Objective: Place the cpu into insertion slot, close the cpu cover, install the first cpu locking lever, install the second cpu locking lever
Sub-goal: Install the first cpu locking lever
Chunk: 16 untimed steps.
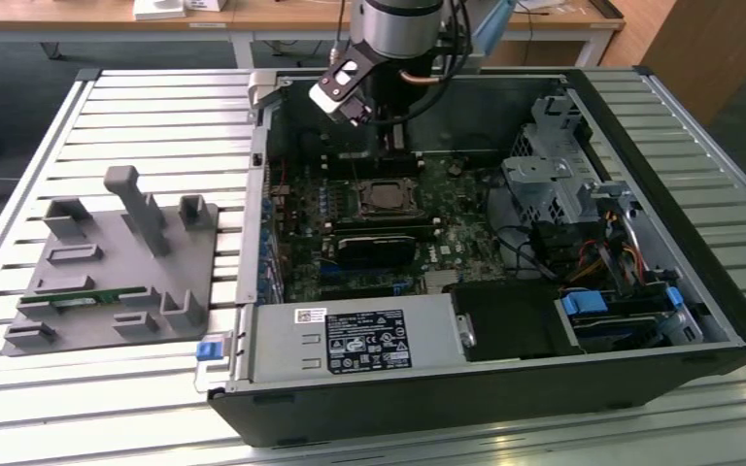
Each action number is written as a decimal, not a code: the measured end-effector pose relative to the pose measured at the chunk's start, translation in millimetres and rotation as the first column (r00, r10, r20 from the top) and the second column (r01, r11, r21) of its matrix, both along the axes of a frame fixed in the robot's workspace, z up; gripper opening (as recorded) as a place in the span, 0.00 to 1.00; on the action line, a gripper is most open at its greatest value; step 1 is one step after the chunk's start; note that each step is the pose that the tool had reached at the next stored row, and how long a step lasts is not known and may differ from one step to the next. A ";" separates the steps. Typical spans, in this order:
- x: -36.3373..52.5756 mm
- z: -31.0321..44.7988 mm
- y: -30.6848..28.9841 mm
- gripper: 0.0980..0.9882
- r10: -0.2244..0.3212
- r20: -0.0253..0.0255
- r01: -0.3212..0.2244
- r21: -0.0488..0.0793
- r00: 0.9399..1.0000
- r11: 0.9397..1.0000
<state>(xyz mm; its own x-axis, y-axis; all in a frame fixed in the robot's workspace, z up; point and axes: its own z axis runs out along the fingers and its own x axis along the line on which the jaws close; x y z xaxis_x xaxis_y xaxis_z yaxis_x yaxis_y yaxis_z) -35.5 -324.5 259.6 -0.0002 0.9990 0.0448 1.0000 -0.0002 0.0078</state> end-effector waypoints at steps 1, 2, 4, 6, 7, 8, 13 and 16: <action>0.0 1.2 0.0 0.01 0.000 0.000 0.000 0.000 1.000 1.000; 0.0 2.6 0.0 0.01 0.000 0.000 0.000 0.000 1.000 1.000; 0.0 5.7 0.0 0.01 0.000 0.000 0.000 0.000 1.000 1.000; 0.0 9.3 0.0 0.01 0.000 0.000 0.000 0.000 1.000 1.000; 0.0 10.5 0.0 0.01 0.000 0.000 0.000 0.000 1.000 1.000; 0.0 11.2 0.0 0.01 0.000 0.000 0.000 0.000 1.000 1.000; 0.0 12.5 0.0 0.01 0.006 0.000 -0.006 0.000 1.000 1.000; 0.0 12.6 0.0 0.01 0.054 0.000 -0.054 0.000 0.999 0.999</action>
